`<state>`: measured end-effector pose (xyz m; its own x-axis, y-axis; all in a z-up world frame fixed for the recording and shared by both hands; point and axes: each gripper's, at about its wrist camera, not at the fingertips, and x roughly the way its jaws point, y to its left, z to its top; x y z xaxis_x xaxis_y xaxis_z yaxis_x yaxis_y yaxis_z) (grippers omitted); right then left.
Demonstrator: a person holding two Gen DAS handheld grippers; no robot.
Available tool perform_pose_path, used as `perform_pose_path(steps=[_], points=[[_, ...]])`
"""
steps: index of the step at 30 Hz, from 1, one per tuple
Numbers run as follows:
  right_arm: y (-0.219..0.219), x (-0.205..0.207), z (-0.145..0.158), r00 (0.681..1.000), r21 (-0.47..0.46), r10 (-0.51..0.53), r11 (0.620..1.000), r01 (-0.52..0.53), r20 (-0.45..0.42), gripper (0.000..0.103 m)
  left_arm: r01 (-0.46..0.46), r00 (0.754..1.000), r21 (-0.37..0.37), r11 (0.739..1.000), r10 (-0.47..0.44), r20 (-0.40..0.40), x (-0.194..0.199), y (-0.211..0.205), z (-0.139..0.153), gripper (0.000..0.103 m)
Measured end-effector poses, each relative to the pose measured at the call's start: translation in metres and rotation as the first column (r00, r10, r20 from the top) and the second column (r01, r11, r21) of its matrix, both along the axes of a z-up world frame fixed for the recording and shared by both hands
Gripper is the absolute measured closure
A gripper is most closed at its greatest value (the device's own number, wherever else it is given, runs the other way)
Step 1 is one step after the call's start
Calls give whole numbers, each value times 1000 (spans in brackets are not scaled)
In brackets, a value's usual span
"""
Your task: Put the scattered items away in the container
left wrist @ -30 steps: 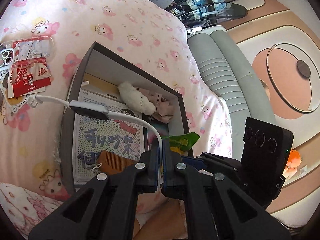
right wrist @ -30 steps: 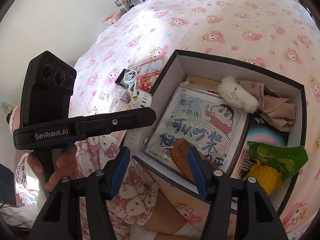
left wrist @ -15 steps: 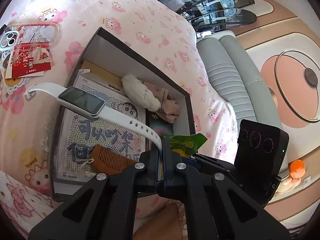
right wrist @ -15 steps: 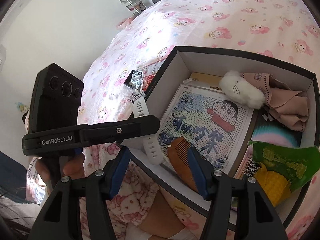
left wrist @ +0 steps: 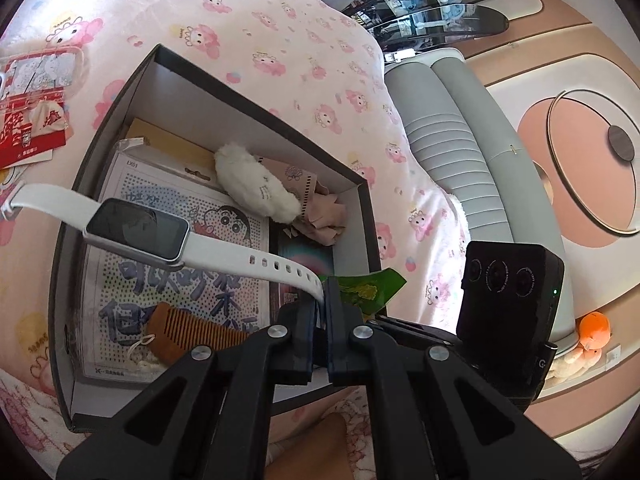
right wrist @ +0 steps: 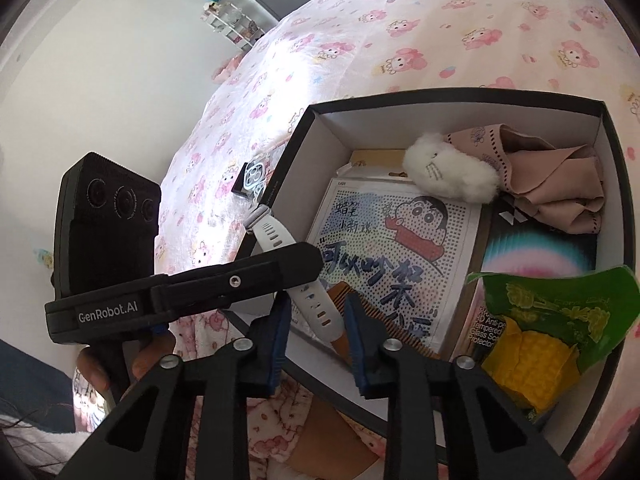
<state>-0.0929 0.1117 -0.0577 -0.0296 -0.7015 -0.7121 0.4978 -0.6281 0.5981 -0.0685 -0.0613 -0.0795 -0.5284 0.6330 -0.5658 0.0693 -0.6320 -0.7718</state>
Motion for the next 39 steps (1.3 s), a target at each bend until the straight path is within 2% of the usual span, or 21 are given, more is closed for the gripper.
perform_pose_path(steps=[2, 6, 12, 17, 20, 31, 35, 39], points=[[7, -1, 5, 1000, -24, -18, 1000, 18, -5, 82, 5, 1000, -2, 1000, -5, -8, -3, 3, 3, 99], [11, 1, 9, 999, -11, -36, 999, 36, -40, 85, 5, 1000, -3, 1000, -5, -3, -6, 4, 0, 96], [19, -6, -4, 996, -66, -39, 997, 45, 80, 90, -9, 999, 31, 999, 8, 35, -5, -3, -13, 93], [15, -1, -2, 998, -33, -40, 999, 41, 47, 91, -18, 999, 38, 999, 16, 28, -5, -4, -15, 92], [16, 1, 2, 998, -22, -56, 998, 56, 14, 93, -29, 999, 50, 998, 27, 38, -4, -9, -17, 86], [19, -4, 1, 996, 6, -92, 996, 92, -8, 97, -88, 993, 60, 994, 83, 84, 2, -26, -31, 81], [19, -2, 4, 997, -17, -78, 997, 78, -9, 98, -88, 992, 12, 996, 87, 93, 4, -32, -31, 81], [17, -1, 5, 997, -18, -81, 997, 81, -14, 99, -124, 986, 12, 992, 122, 115, 2, -43, -35, 80]])
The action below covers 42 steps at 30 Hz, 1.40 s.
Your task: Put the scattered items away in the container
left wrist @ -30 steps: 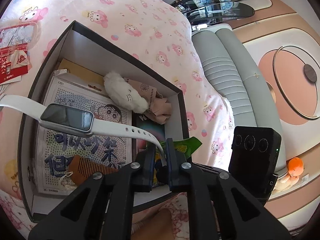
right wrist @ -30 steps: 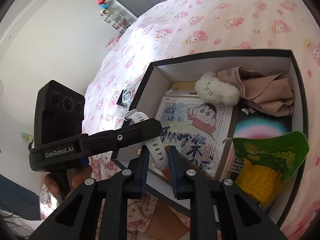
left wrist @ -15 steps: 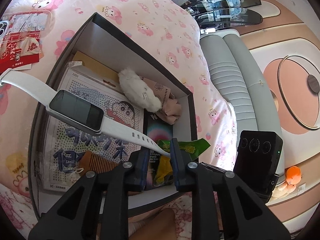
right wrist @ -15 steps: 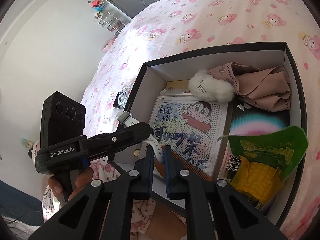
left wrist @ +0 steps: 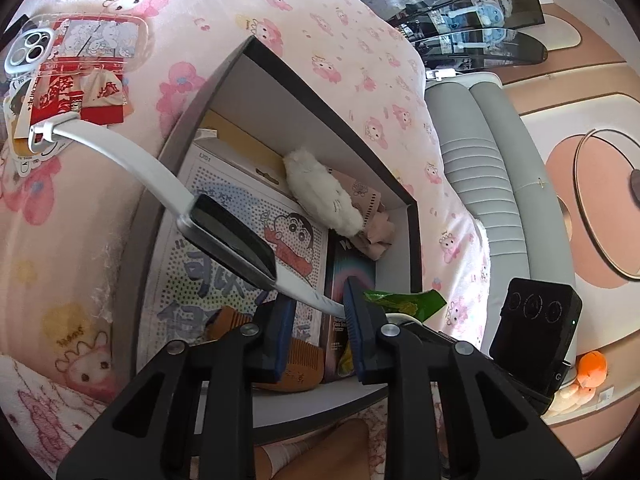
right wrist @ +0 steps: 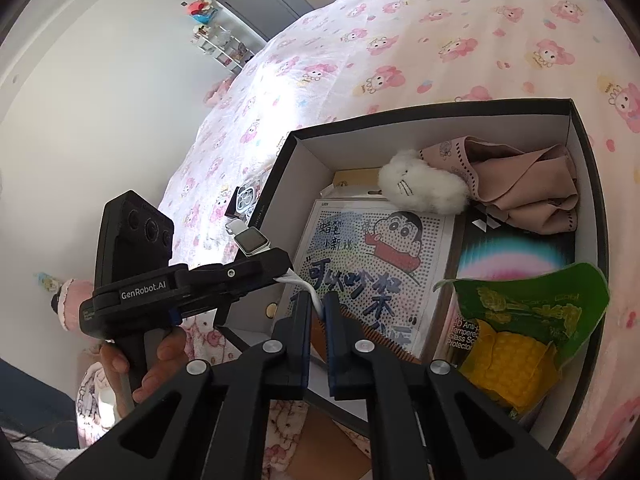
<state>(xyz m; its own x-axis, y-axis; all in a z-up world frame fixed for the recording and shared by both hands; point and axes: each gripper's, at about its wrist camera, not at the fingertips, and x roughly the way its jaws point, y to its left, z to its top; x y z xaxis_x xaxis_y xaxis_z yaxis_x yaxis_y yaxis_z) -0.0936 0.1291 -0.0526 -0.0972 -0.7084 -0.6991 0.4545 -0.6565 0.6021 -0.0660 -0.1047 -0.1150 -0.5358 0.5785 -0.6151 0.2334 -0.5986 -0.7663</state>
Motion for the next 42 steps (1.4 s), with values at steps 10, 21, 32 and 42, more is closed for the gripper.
perform_pose_path(steps=[10, 21, 32, 42], points=[[5, -4, -3, 998, -47, 3, 999, -1, 57, 96, -57, 998, -93, 994, 56, -20, -12, 12, 10, 99], [8, -10, -14, 972, -191, 49, 982, -5, 231, 94, -128, 980, -84, 988, 113, -161, -21, 19, 46, 99], [6, -9, -13, 978, -105, 13, 994, 9, 206, 86, -208, 963, -175, 962, 170, -207, -34, 25, 70, 99], [10, -16, -18, 943, -344, 85, 939, 33, 321, 76, -223, 960, -171, 960, 186, -207, -33, 44, 57, 99]])
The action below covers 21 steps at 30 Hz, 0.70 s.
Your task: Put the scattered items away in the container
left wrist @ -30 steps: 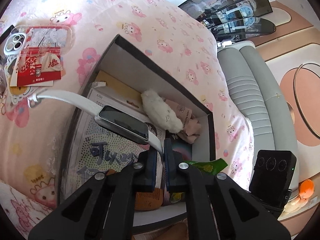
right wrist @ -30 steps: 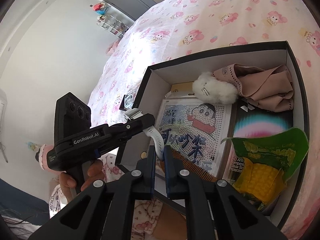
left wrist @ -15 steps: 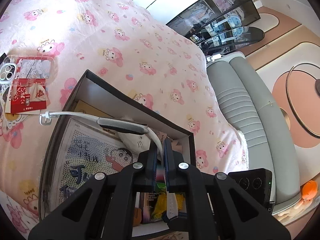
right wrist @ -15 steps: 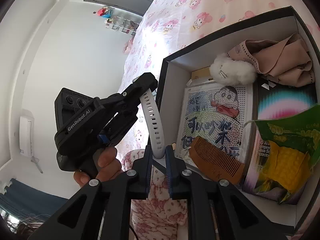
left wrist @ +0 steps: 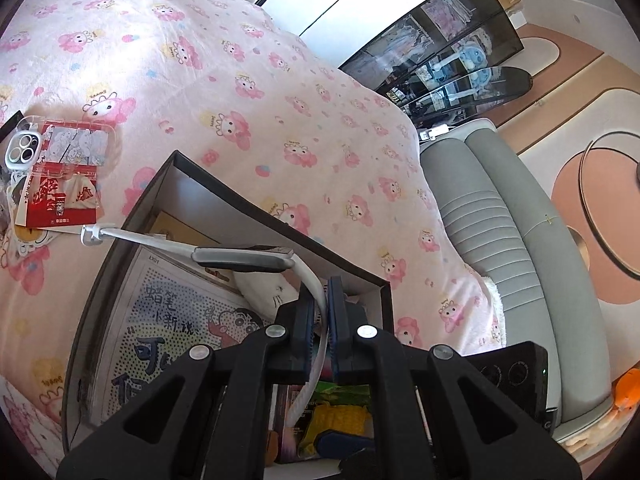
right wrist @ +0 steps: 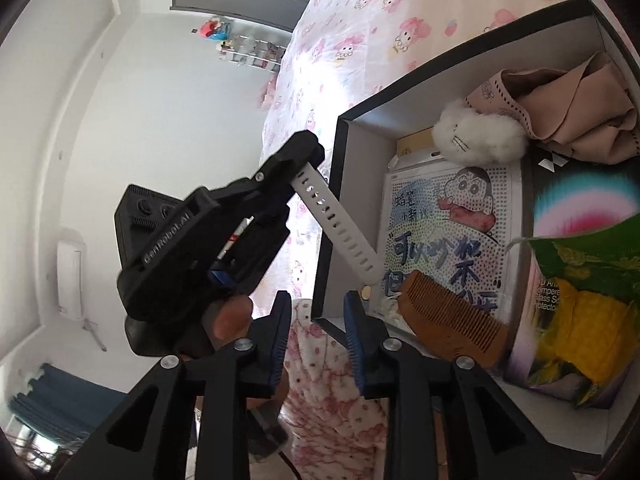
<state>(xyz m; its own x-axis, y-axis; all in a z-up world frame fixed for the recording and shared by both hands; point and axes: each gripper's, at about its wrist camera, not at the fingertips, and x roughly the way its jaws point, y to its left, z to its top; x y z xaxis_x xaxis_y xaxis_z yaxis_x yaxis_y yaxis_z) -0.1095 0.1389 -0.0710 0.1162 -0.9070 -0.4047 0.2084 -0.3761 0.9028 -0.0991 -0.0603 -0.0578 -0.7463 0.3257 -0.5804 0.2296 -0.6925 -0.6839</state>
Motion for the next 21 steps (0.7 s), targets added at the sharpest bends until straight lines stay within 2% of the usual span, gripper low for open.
perform_pose_path(steps=[3, 6, 7, 8, 14, 17, 21], points=[[10, -6, 0, 995, 36, -100, 994, 100, -17, 68, 3, 1000, 26, 1000, -4, 16, 2, 5, -9, 99], [20, -12, -7, 985, 72, -171, 983, 170, 9, 68, 8, 1000, 46, 999, -10, 29, 6, 9, -16, 99], [22, -14, -9, 983, 82, -182, 980, 180, 16, 68, 13, 999, 46, 999, -14, 33, 7, 12, -17, 99], [22, -16, -10, 982, 88, -188, 979, 185, 20, 68, 111, 993, 49, 993, -113, 33, 8, 14, -18, 99], [29, -17, -7, 972, 86, -233, 969, 233, -6, 68, 134, 989, 48, 990, -136, 52, 10, 26, -25, 99], [40, -18, -6, 962, 95, -271, 958, 272, -19, 68, 145, 989, 27, 989, -146, 36, 11, 31, -21, 99], [37, -18, -14, 970, 74, -240, 969, 236, 46, 68, 155, 987, 24, 988, -156, 39, 10, 32, -23, 99]])
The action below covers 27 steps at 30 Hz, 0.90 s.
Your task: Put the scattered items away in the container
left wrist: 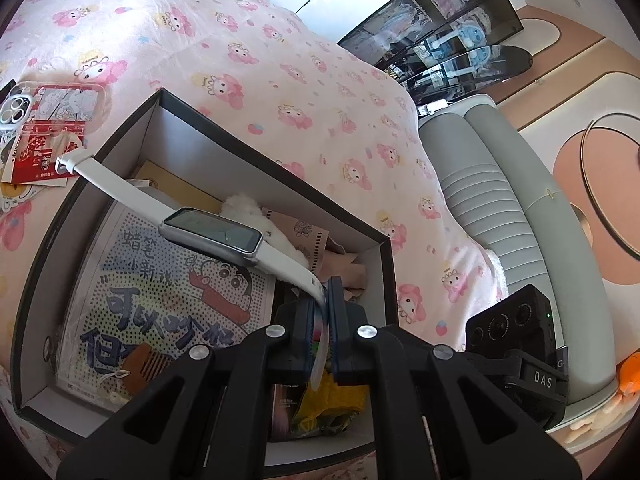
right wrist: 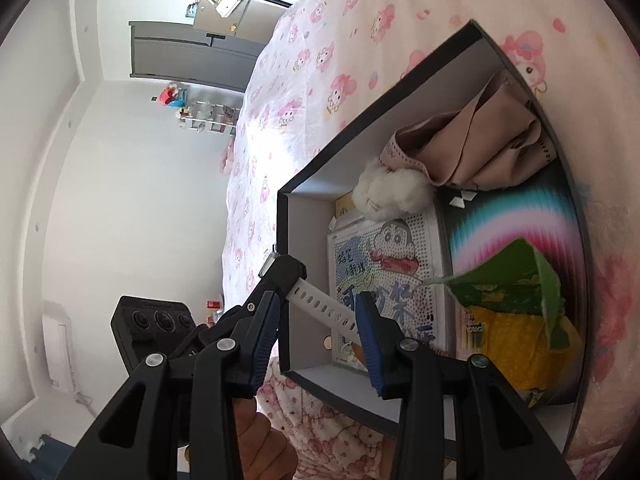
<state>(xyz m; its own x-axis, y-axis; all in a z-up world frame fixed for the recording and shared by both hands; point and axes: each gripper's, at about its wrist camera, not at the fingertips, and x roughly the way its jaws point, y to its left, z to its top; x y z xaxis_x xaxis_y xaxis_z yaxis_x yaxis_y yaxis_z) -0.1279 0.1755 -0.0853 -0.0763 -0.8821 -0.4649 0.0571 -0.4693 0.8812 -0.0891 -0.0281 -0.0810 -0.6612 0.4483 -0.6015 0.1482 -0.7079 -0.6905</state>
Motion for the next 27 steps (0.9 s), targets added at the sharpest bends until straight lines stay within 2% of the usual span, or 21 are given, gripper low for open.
perform_pose_path(steps=[3, 8, 9, 11, 14, 18, 22, 27], points=[[-10, 2, -4, 999, -37, 43, 998, -42, 24, 68, 2, 1000, 2, 1000, -2, 4, 1, 0, -4, 99], [-6, 2, -2, 999, -68, 30, 997, -28, 31, 67, 1, 1000, 14, 1000, -1, 13, 1, 0, -9, 99], [-6, 2, -2, 999, -53, 28, 998, -26, 33, 67, 2, 1000, 22, 1000, -2, 13, -1, -1, -9, 99], [-6, 4, 1, 999, 38, 31, 999, -32, 8, 67, -2, 1000, 31, 1000, 2, 3, -7, -3, -4, 99], [-10, 9, 9, 997, 161, 47, 986, -36, -67, 67, -4, 1000, -3, 1000, 4, -25, -16, -2, 11, 99], [-20, 13, 13, 989, 240, 99, 968, -69, -114, 67, 3, 1000, 0, 1000, -3, -29, -21, -1, 15, 99], [-10, 4, 2, 997, 135, 47, 990, -39, -53, 67, 22, 1000, 25, 999, -22, -17, -19, 4, 6, 99], [15, -2, -7, 998, 95, -59, 994, 60, -10, 67, 28, 1000, 34, 999, -28, 1, -14, 7, -6, 99]])
